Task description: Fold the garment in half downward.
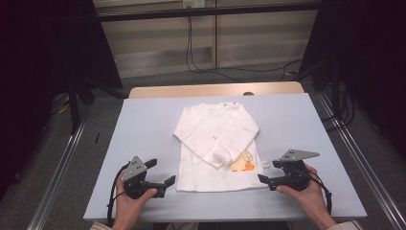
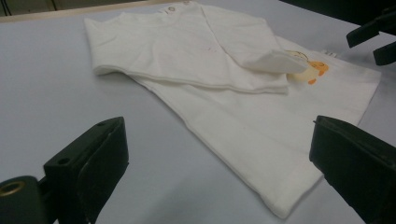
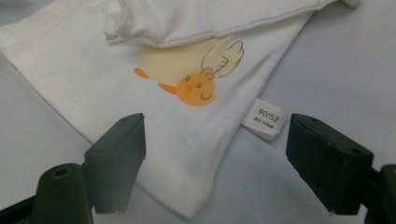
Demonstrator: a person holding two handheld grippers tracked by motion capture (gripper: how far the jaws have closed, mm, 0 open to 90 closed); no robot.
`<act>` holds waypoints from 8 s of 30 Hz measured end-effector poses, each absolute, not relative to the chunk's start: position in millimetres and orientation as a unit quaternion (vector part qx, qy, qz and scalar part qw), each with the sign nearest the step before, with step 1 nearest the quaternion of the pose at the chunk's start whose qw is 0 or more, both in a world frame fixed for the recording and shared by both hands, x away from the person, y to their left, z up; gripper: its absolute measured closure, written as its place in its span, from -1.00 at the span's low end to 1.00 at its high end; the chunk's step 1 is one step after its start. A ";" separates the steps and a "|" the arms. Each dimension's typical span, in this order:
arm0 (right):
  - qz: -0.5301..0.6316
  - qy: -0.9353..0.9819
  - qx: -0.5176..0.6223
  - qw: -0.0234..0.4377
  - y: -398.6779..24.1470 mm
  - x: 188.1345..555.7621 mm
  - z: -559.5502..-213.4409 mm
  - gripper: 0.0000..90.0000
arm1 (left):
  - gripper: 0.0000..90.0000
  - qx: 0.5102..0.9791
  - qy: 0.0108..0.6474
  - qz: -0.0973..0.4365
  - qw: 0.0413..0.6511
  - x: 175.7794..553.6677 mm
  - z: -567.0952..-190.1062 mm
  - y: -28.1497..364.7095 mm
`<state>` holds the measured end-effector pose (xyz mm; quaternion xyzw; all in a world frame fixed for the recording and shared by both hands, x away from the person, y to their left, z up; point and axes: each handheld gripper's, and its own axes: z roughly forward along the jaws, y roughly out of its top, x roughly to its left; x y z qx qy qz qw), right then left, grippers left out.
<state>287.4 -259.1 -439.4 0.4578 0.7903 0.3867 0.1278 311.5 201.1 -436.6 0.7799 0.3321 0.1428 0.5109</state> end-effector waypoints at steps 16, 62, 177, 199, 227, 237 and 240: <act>0.327 0.828 0.439 0.123 -255.8 282.6 -444.9 0.27 | -0.90 0.790 0.329 0.128 0.500 310.1 -439.1 201.5; 0.341 0.825 0.442 0.091 -256.2 286.6 -445.5 0.97 | 0.24 0.880 0.273 0.042 0.386 312.1 -446.5 168.4; 0.439 0.791 0.416 0.096 -268.7 250.2 -426.6 -0.64 | -0.84 0.791 0.342 0.098 0.497 284.9 -428.9 206.6; 0.478 0.742 0.458 0.108 -283.4 279.6 -421.0 -0.87 | -0.91 0.752 0.361 0.142 0.533 314.8 -414.8 217.1; 0.466 0.755 0.440 0.135 -272.7 358.7 -407.7 -0.88 | -0.82 0.763 0.351 0.162 0.519 393.6 -408.7 203.2; 0.458 0.768 0.430 0.123 -266.3 395.4 -398.0 -0.89 | -0.87 0.763 0.348 0.143 0.526 428.7 -408.4 191.7; 0.450 0.774 0.430 0.120 -264.3 407.9 -398.9 -0.88 | -0.89 0.763 0.353 0.148 0.520 438.1 -405.8 185.9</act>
